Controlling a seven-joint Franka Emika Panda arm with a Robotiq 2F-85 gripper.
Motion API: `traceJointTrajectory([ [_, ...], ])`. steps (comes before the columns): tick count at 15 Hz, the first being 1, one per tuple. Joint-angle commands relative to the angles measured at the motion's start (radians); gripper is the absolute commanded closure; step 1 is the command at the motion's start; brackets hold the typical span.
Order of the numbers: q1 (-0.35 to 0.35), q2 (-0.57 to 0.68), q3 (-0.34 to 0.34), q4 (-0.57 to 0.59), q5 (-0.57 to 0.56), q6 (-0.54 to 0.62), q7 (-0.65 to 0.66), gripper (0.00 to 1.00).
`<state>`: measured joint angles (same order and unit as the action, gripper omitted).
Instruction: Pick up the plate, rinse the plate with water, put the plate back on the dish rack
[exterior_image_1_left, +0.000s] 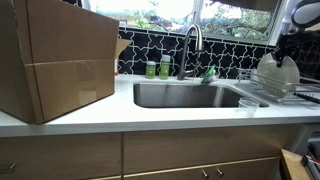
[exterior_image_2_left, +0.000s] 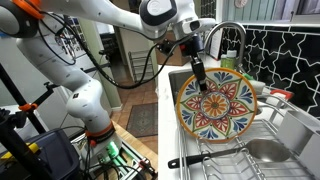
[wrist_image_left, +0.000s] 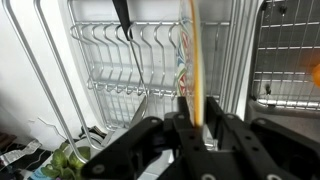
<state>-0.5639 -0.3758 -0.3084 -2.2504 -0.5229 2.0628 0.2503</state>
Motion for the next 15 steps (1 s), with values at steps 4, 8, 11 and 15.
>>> traceJointTrajectory([
  [4,0.022,-0.003,-0.021,-0.003,0.016,0.033,-0.004,0.97],
  [8,0.019,-0.027,-0.009,0.0,-0.004,0.018,-0.002,0.97],
  [11,0.021,-0.053,0.011,0.012,-0.029,-0.015,-0.01,0.97],
  [15,0.025,-0.066,0.04,0.033,-0.054,-0.045,-0.007,0.97],
])
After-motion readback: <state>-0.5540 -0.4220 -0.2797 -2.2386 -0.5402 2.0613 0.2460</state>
